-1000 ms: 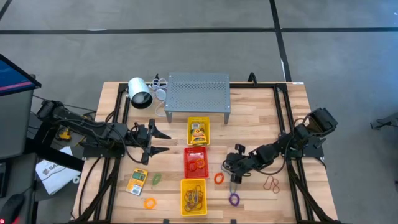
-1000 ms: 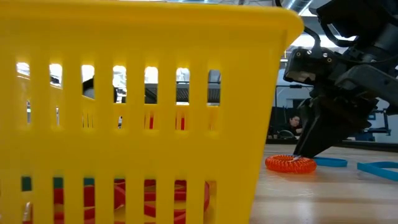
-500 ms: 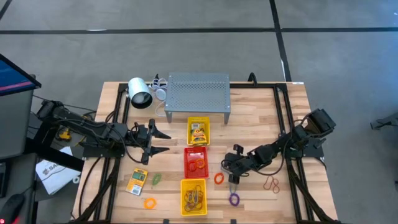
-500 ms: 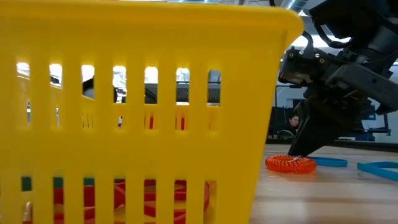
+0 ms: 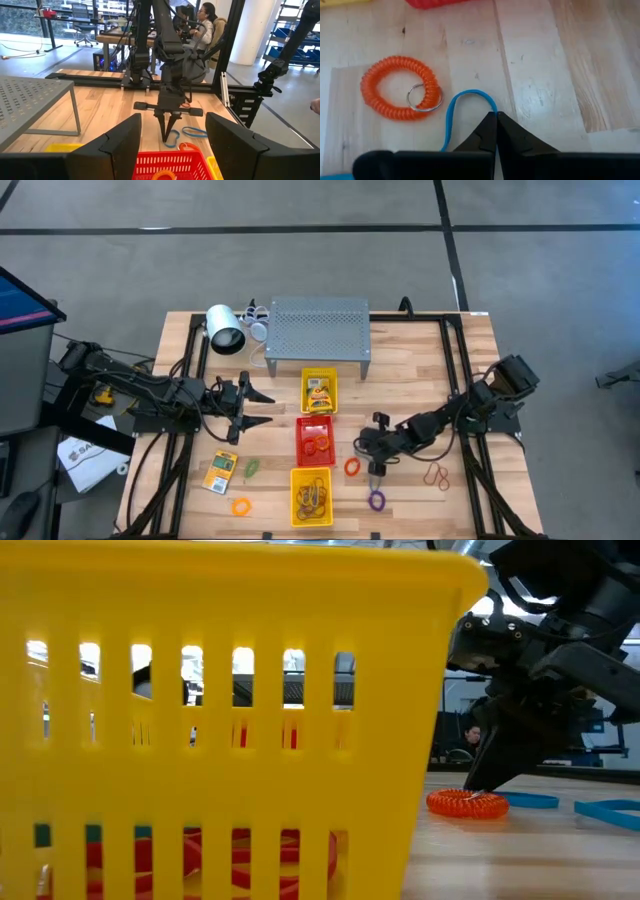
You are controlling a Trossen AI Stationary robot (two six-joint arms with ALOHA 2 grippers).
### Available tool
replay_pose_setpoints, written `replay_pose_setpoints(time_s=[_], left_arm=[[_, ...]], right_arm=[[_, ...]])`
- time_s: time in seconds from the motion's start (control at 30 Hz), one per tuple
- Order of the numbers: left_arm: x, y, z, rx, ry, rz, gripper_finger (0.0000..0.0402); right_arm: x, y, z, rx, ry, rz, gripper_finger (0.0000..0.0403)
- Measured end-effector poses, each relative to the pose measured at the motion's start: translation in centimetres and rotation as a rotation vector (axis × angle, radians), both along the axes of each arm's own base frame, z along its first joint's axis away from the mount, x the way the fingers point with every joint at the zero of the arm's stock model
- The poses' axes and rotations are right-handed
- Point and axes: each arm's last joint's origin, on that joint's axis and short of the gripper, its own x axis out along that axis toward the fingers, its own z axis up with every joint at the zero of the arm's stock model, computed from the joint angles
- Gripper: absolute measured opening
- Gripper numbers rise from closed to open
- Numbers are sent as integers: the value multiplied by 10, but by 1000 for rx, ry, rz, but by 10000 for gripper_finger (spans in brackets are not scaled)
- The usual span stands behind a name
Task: Pick & Place Office Desk Supplies
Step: Put the blue rubber band into the bottom yellow bin
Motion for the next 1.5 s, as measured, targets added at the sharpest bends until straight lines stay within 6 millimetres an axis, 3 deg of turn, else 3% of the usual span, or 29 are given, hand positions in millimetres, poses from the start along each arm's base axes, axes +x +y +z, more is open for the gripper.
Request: replay_pose_setpoints(time_s=[0.3,0.53,1.03,1.3,1.5], left_arm=[[0,0,0,0,0,0,218],[0,0,0,0,0,0,218],[-1,0,0,54,1,-26,218],[-24,5,8,68,-10,-96,218],[-43,8,14,27,-35,-183,218]], right_arm=[[5,3,24,-58,79,52,1],[16,9,42,-87,39,111,0],[51,26,109,-110,-110,208,0],[67,37,141,-48,-307,261,0],[72,41,149,22,-398,280,0]])
